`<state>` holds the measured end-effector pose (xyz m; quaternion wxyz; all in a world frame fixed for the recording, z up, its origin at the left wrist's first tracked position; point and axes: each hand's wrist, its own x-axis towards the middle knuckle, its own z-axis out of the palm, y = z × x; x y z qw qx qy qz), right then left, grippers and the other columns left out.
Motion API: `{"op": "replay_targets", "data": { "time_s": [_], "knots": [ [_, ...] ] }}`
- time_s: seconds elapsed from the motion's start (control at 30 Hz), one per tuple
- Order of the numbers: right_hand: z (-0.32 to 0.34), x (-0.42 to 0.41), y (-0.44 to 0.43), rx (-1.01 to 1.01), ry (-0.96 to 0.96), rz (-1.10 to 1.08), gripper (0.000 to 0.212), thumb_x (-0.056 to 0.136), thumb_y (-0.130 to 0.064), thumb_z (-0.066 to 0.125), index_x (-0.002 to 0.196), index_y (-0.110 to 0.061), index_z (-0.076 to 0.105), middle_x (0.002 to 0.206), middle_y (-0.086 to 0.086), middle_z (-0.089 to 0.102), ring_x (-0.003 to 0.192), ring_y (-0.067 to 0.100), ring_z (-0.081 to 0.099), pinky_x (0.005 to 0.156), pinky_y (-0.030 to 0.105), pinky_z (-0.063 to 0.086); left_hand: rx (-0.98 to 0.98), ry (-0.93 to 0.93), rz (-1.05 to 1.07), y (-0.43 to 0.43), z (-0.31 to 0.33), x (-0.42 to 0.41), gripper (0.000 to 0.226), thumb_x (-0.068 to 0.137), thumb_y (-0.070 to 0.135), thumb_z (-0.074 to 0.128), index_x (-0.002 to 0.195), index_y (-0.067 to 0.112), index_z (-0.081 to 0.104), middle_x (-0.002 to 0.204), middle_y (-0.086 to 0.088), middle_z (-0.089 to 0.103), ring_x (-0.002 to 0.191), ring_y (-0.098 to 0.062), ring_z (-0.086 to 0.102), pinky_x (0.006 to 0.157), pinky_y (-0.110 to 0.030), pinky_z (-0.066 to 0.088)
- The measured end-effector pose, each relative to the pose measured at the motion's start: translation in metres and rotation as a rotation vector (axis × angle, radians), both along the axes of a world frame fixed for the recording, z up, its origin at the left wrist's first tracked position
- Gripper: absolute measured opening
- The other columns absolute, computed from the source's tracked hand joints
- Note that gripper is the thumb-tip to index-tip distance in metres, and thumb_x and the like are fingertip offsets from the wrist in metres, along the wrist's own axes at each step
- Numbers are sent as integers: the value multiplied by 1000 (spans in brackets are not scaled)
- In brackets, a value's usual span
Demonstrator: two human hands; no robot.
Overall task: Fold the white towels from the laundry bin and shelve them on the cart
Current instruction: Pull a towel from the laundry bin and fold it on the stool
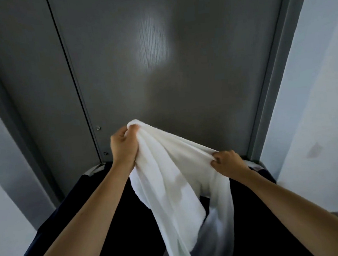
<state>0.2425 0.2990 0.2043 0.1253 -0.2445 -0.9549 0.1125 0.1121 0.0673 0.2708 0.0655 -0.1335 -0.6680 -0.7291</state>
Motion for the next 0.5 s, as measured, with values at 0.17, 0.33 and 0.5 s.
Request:
{"op": "replay_targets", "data": {
  "time_s": [0.17, 0.33, 0.5],
  "knots": [
    [-6, 15, 10, 135, -110, -62, 29, 92, -27, 45, 109, -13, 63, 116, 13, 62, 107, 35, 57, 84, 33, 45, 103, -126, 79, -13, -11, -11, 37, 82, 17, 51, 54, 21, 27, 53, 4, 25, 51, -12, 26, 51, -27, 22],
    [-11, 35, 30, 205, -134, -124, 30, 95, -25, 42, 115, -16, 63, 118, 10, 63, 107, 31, 59, 86, 32, 44, -108, -149, 184, -40, -45, -31, 28, 82, 25, 56, 64, 4, 49, 62, -7, 39, 62, -19, 40, 59, -30, 31],
    [-14, 27, 34, -90, 38, -46, 20, 86, -5, 50, 85, 4, 68, 92, 21, 66, 91, 33, 63, 69, 28, 37, -634, -91, 111, -50, -86, -28, 23, 87, 30, 59, 88, 7, 59, 83, -13, 60, 85, -33, 57, 67, -32, 36]
  ]
}}
